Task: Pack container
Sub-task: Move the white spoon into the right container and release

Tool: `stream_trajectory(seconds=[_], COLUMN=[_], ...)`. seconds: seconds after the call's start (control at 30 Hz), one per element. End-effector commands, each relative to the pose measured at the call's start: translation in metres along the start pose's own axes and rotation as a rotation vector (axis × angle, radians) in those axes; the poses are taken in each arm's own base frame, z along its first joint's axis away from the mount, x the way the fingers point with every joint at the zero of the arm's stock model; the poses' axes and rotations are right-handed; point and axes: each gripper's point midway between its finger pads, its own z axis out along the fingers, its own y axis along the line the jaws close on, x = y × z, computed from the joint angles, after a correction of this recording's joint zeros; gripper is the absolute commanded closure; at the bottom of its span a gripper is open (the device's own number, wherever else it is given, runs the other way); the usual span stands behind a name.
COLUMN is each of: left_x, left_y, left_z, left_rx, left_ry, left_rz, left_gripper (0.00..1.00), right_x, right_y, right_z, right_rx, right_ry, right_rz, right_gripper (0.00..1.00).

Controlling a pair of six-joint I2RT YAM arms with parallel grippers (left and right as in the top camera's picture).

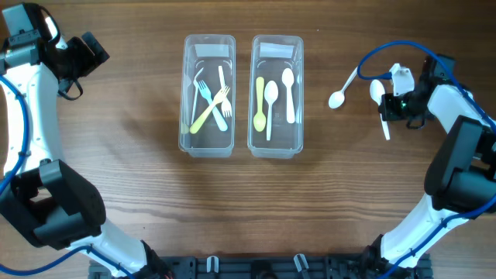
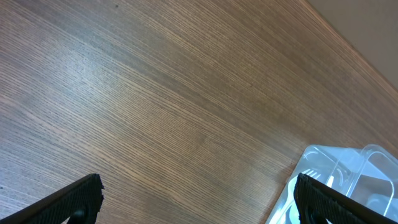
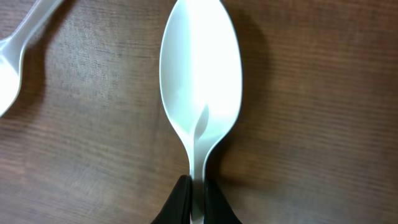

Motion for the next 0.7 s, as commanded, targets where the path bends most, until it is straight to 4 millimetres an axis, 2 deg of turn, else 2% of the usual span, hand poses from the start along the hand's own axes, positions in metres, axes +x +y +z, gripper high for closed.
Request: stream_trajectory(seconds=[0.0,0.03,0.07,0.13,0.2,0.27,0.33,0.4,0.47,0.57,0.67], left_x=[-0.008,-0.008,-0.008,-0.008,-0.008,-0.008,-0.008,-0.008,-0.008,-0.008,-0.008], left_y=[-0.002,-0.002,-0.002,-0.002,-0.002,-0.002,-0.002,-0.002,-0.002,-0.002,-0.002], left_z=[-0.014,-0.014,-0.014,-0.014,-0.014,-0.014,-0.014,-0.014,-0.014,-0.014,-0.014], left_rx=[0.009,0.009,0.009,0.009,0.009,0.01,0.009,0.009,0.009,0.009,0.009], left_ry=[-0.039,-0.039,-0.039,-0.039,-0.039,-0.039,-0.039,-0.039,-0.039,-0.039,-0.039], left_rz=[-0.004,-0.004,-0.004,-0.004,-0.004,-0.004,-0.004,-0.004,-0.004,-0.004,-0.004], left_gripper=[0.0,0.0,0.0,0.0,0.0,0.0,0.0,0.0,0.0,0.0,0.0], right_x=[-0.032,-0.042,-0.06,-0.087,-0.11,-0.132,-0.146,-0.153,-0.155,-0.145,-0.119], right_y=[-0.005,-0.006,-0.003,0.017,0.048,0.099,0.155,0.208,0.257,0.288,0.299], right_z=[-0.035,-0.049,-0.075,-0.116,-0.145,-0.166,-0.166,-0.158,-0.141,-0.11,-0.08], right_rx=[0.053,0.061,0.066,0.019,-0.068,-0.19,-0.266,-0.326,-0.339,-0.25,-0.169], right_ry=[-0.072,-0.105,-0.168,-0.27,-0.356,-0.432,-0.451,-0.452,-0.443,-0.396,-0.29], right_rz=[0.107,0.146,0.213,0.263,0.293,0.264,0.203,0.127,0.088,0.131,0.246], right_gripper=[0.96,0.96,0.96,0.96,0.96,0.96,0.96,0.96,0.96,0.96,0.96])
